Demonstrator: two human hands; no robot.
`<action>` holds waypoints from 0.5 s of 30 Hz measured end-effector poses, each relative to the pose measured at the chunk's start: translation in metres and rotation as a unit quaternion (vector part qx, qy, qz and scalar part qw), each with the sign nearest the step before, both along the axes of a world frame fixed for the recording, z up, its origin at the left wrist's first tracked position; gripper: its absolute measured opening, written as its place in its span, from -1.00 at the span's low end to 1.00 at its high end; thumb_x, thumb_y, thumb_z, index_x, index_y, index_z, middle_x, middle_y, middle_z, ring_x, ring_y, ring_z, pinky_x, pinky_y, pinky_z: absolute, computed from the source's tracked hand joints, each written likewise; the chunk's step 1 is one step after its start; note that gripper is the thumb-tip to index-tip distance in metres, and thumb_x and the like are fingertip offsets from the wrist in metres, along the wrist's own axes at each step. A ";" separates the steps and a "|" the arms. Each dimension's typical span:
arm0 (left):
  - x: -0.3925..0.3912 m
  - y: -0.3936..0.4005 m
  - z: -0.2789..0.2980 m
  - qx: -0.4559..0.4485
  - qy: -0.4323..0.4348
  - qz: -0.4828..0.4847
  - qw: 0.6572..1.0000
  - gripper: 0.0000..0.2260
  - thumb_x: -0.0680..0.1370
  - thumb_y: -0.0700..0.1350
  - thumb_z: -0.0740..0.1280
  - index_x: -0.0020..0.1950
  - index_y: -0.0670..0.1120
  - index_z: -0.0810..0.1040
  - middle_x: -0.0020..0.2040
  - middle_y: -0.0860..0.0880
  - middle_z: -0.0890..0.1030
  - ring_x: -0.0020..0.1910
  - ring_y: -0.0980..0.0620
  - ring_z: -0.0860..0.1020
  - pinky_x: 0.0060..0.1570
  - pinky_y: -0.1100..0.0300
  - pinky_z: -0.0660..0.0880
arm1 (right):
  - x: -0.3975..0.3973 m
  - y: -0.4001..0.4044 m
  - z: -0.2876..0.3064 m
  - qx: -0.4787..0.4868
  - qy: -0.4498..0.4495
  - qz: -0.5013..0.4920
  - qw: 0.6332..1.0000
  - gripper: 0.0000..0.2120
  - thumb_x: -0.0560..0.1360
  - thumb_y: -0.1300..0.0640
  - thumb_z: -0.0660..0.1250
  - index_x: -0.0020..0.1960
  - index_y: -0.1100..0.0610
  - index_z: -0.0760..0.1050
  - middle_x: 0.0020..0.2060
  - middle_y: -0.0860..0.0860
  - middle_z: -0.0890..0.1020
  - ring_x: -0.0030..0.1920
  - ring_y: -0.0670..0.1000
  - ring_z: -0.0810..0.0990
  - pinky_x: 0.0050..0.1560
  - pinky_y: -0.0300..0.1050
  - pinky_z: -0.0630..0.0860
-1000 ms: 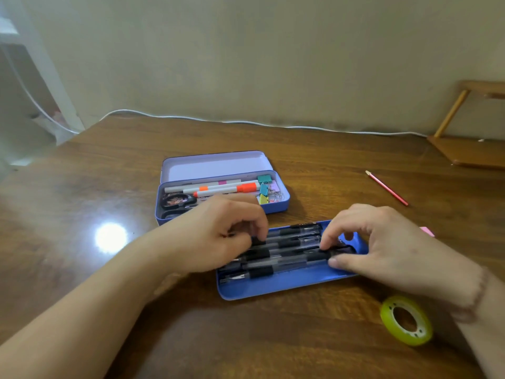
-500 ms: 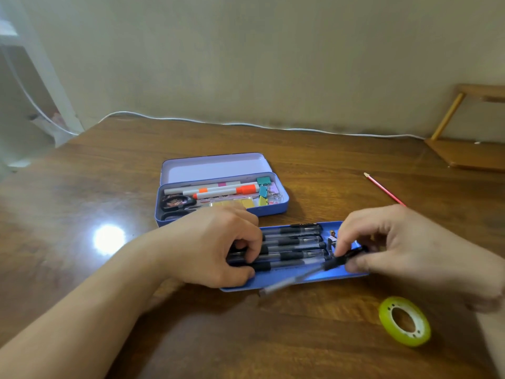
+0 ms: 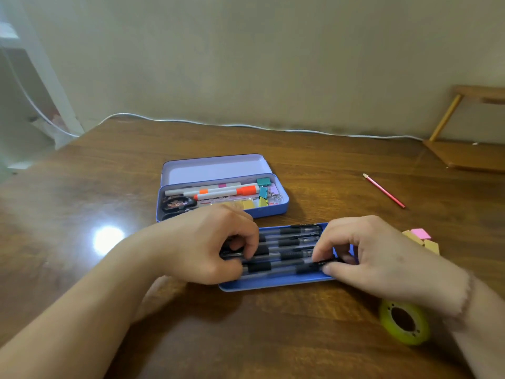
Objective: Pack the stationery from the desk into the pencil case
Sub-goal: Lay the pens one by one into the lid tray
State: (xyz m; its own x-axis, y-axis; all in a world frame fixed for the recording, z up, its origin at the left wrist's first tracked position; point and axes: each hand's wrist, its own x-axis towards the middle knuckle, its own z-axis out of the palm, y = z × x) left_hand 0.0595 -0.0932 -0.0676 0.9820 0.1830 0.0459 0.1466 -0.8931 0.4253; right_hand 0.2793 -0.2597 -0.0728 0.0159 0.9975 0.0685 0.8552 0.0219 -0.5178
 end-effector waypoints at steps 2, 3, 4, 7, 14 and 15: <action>-0.007 0.005 0.003 0.004 0.009 0.019 1.000 -0.89 0.31 -0.10 0.37 -0.21 0.07 0.52 -0.26 0.09 0.51 -0.23 0.07 0.50 -0.24 0.16 0.47 | -0.004 0.001 -0.002 0.015 -0.011 -0.001 1.000 -0.88 0.39 0.08 0.48 -0.13 -0.12 0.63 -0.22 -0.19 0.58 -0.19 -0.09 0.56 -0.26 -0.34 0.44; -0.010 0.008 0.004 0.014 0.016 0.031 0.999 -0.90 0.30 -0.07 0.38 -0.22 0.07 0.52 -0.26 0.09 0.52 -0.24 0.07 0.50 -0.26 0.17 0.48 | -0.006 0.001 -0.002 0.019 -0.020 -0.003 1.000 -0.89 0.38 0.04 0.48 -0.12 -0.12 0.63 -0.23 -0.19 0.57 -0.19 -0.10 0.55 -0.26 -0.34 0.43; -0.014 0.010 0.005 0.029 0.023 0.040 0.999 -0.90 0.31 -0.03 0.39 -0.22 0.08 0.53 -0.27 0.09 0.53 -0.25 0.08 0.51 -0.28 0.19 0.48 | -0.007 0.001 -0.003 0.023 -0.026 -0.005 0.999 -0.90 0.38 0.01 0.48 -0.11 -0.13 0.62 -0.23 -0.19 0.56 -0.19 -0.10 0.54 -0.27 -0.34 0.41; -0.016 0.010 0.006 0.049 0.042 0.046 0.997 -0.89 0.33 0.07 0.41 -0.21 0.12 0.53 -0.27 0.12 0.53 -0.25 0.10 0.52 -0.29 0.24 0.47 | -0.009 0.001 -0.003 0.023 -0.033 -0.013 0.999 -0.91 0.37 -0.03 0.47 -0.13 -0.13 0.63 -0.24 -0.19 0.56 -0.20 -0.12 0.53 -0.28 -0.32 0.40; -0.013 0.006 0.004 0.047 0.045 0.037 0.997 -0.90 0.39 0.11 0.38 -0.16 0.13 0.57 -0.25 0.15 0.53 -0.24 0.11 0.52 -0.23 0.12 0.52 | -0.010 0.002 0.001 0.009 -0.001 -0.029 1.000 -0.93 0.34 0.01 0.52 -0.21 -0.12 0.66 -0.25 -0.19 0.59 -0.21 -0.16 0.53 -0.27 -0.35 0.40; -0.013 0.006 0.004 0.047 0.039 0.037 0.997 -0.91 0.40 0.10 0.38 -0.15 0.14 0.58 -0.23 0.18 0.53 -0.23 0.13 0.52 -0.22 0.14 0.52 | -0.011 0.002 0.002 0.006 0.006 -0.029 1.000 -0.93 0.33 0.02 0.53 -0.22 -0.11 0.67 -0.25 -0.19 0.59 -0.22 -0.18 0.52 -0.27 -0.36 0.40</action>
